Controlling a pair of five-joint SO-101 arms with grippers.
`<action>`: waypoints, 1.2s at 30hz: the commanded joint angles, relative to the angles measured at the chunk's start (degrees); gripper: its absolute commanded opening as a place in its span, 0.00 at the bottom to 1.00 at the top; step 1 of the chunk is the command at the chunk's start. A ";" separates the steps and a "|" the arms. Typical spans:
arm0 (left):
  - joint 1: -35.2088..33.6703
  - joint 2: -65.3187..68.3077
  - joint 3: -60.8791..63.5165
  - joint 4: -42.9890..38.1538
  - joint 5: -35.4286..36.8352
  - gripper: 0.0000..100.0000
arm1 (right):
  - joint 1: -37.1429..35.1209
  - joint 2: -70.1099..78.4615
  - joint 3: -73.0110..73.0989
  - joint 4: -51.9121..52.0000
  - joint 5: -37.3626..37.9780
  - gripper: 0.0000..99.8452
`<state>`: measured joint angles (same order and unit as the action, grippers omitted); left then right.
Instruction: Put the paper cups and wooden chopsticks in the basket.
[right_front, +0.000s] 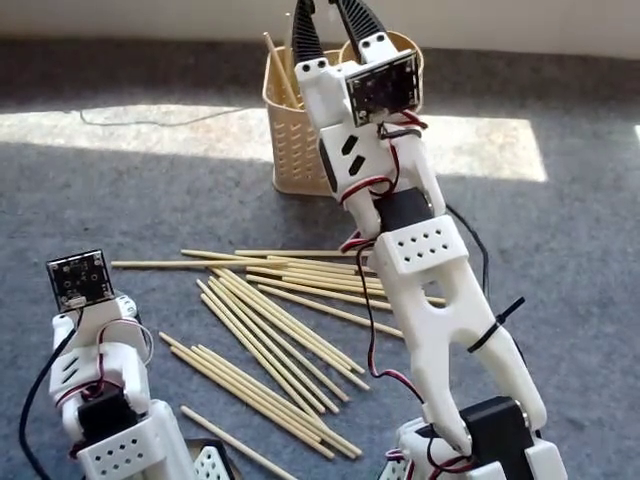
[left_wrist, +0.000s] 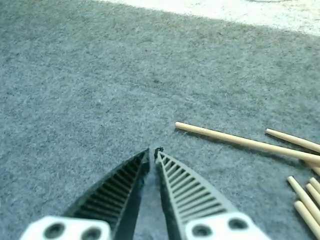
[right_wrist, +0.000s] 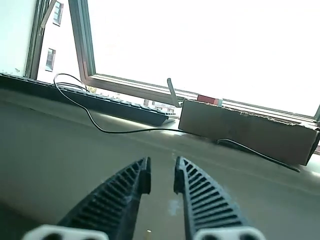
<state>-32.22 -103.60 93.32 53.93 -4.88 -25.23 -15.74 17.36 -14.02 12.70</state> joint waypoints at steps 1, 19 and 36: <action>1.36 -0.66 -1.27 -0.88 -0.35 0.04 | 0.66 -5.76 -0.66 2.33 0.44 0.09; 1.36 -0.66 -1.27 -0.88 -0.35 0.04 | 0.57 -24.84 -0.22 47.60 0.26 0.09; 1.36 -0.66 -1.27 -0.88 -0.35 0.04 | -12.97 -22.55 17.54 62.11 7.12 0.03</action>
<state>-32.22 -103.60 93.32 53.93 -4.88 -34.73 -38.68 32.31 47.78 16.57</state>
